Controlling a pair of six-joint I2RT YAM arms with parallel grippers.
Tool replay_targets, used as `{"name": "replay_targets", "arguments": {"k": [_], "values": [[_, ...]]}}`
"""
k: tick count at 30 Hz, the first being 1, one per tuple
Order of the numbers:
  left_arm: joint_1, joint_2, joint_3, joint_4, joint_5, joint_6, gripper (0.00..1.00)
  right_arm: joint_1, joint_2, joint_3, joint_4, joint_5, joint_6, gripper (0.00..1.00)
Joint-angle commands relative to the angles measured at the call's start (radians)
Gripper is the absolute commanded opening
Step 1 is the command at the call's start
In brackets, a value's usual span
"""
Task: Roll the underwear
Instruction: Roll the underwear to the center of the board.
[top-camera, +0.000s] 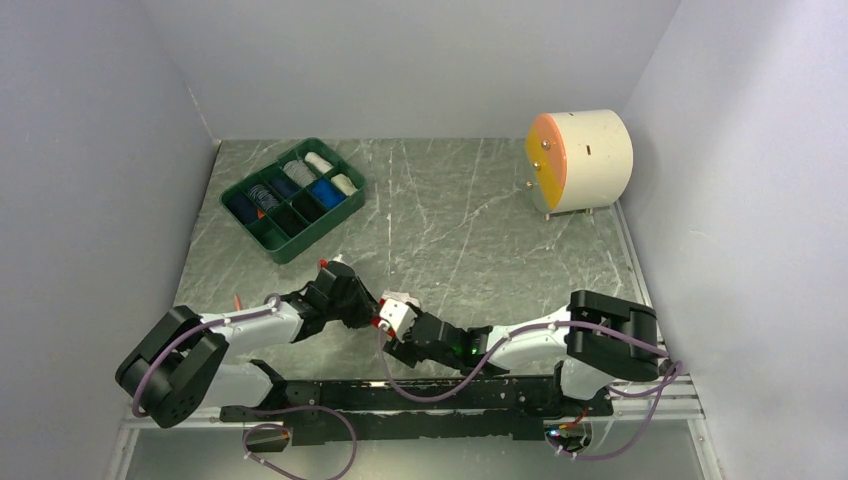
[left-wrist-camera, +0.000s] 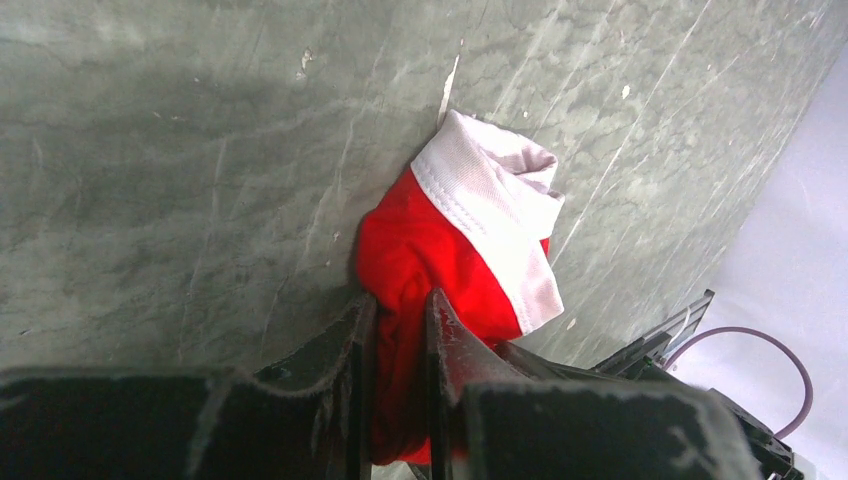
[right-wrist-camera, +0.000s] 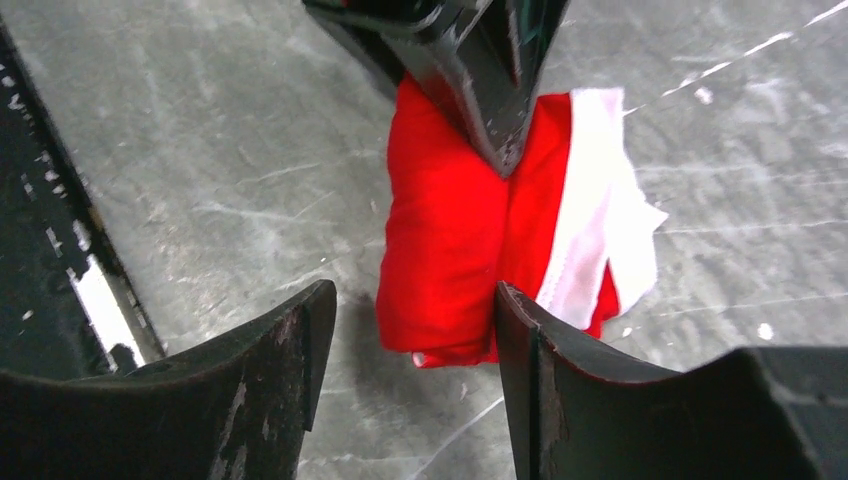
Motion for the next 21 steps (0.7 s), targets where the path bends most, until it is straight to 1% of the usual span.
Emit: {"name": "replay_targets", "arguments": {"k": [1,5,8,11,13,16,19,21], "values": [[-0.001,0.035,-0.023,-0.138,-0.029,0.034,0.05,0.021,0.027,0.078,0.027,0.147,-0.088,0.63],[-0.001,0.030,-0.023,-0.142,-0.029,0.034,0.05,0.027,0.052,0.124,0.004,0.205,-0.100,0.64],[0.001,0.023,-0.024,-0.147,-0.034,0.033,0.05,0.028,0.061,0.122,0.025,0.181,-0.104,0.66],[-0.001,0.023,-0.022,-0.148,-0.032,0.034,0.05,0.028,0.090,0.131,-0.001,0.169,-0.081,0.62],[-0.001,0.023,-0.017,-0.156,-0.032,0.036,0.05,0.028,0.109,0.132,-0.026,0.153,-0.054,0.57],[0.000,0.020,-0.015,-0.162,-0.031,0.036,0.05,0.028,0.126,0.117,-0.020,0.123,-0.016,0.48],[-0.001,0.017,-0.013,-0.167,-0.031,0.039,0.05,0.028,0.128,0.099,-0.003,0.121,0.031,0.31],[0.000,0.013,-0.013,-0.178,-0.034,0.040,0.05,0.027,0.118,0.085,0.012,0.104,0.060,0.21]]}}
